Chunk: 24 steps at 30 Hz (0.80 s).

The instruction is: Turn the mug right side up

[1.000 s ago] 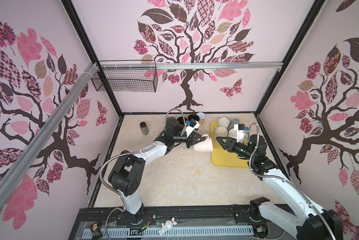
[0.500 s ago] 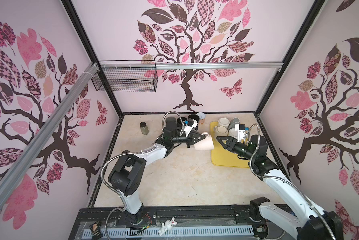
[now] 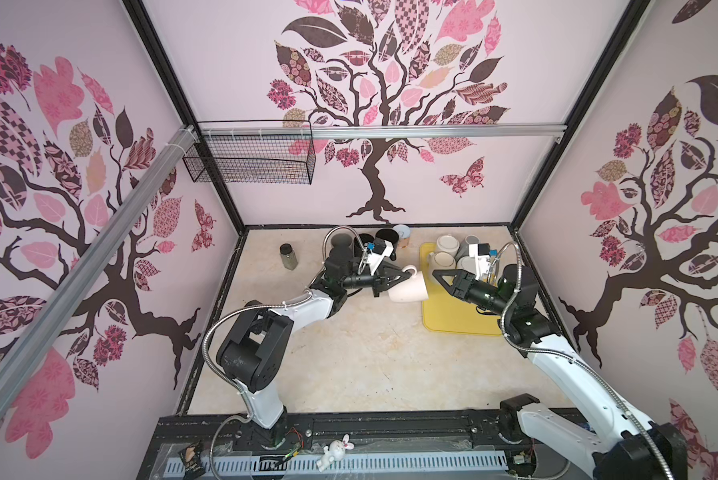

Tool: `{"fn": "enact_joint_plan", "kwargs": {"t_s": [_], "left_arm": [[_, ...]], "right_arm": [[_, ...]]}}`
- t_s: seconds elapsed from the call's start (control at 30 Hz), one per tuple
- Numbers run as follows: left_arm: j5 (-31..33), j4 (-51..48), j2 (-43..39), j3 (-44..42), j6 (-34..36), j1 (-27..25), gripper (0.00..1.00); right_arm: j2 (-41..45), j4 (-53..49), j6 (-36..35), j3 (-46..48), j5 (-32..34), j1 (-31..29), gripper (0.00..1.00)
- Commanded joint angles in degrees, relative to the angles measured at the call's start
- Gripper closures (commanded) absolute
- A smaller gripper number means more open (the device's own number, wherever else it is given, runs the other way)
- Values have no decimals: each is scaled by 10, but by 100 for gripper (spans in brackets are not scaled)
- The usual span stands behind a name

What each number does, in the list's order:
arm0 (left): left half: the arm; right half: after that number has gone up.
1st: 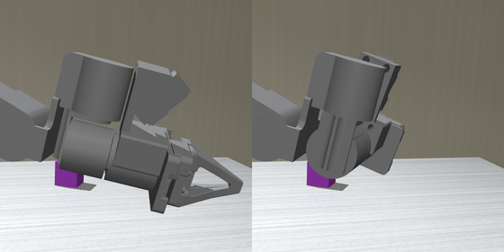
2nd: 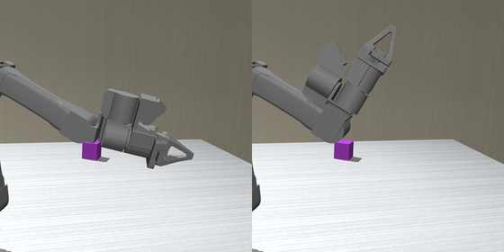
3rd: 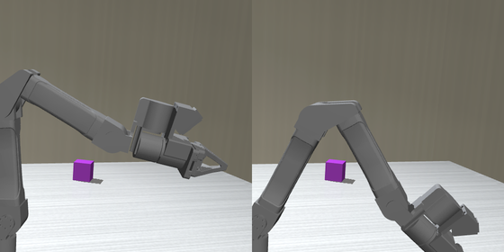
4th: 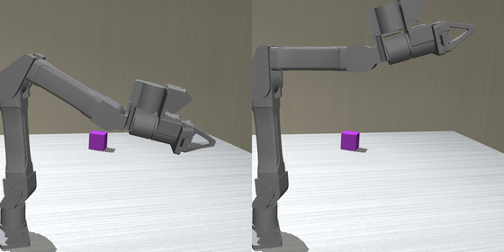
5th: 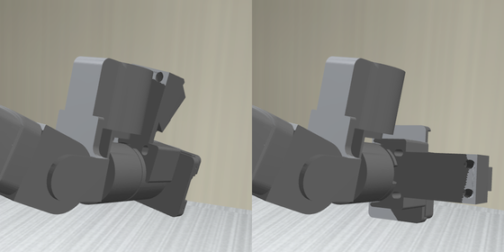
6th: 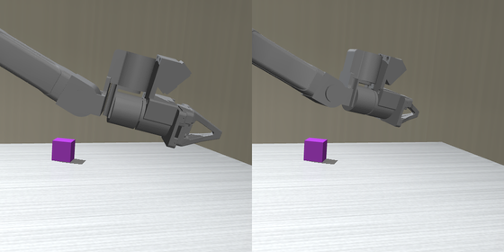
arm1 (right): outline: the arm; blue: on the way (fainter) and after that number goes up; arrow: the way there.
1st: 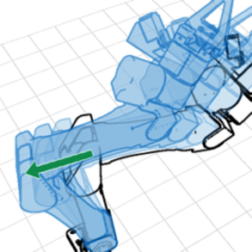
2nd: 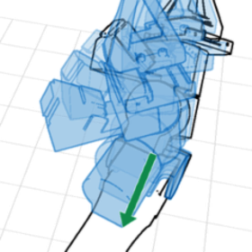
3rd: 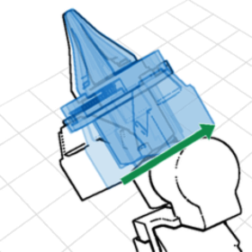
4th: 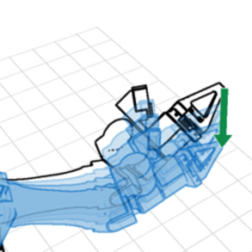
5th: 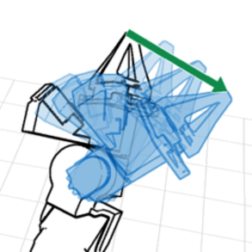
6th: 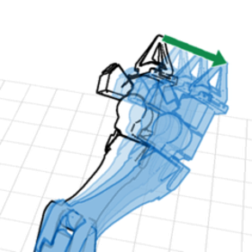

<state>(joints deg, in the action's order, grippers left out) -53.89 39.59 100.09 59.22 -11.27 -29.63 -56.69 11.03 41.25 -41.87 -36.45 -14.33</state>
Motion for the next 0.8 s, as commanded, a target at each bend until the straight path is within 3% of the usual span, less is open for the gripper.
{"fn": "enact_joint_plan", "kwargs": {"t_s": [0.0,0.13,0.23,0.77], "left_arm": [[-41,41,-19,2,-7,-1,100],[-77,21,-16,17,-8,-1,100],[-100,10,-12,25,-13,-1,100],[-176,8,13,60,-58,-2,100]], "right_arm": [[-6,-14,-105,-36,-55,2,68],[-31,-59,-192,-60,-86,3,58],[-48,-59,-218,-64,-108,1,54],[-112,-73,-294,-77,-121,-39,52]]}}
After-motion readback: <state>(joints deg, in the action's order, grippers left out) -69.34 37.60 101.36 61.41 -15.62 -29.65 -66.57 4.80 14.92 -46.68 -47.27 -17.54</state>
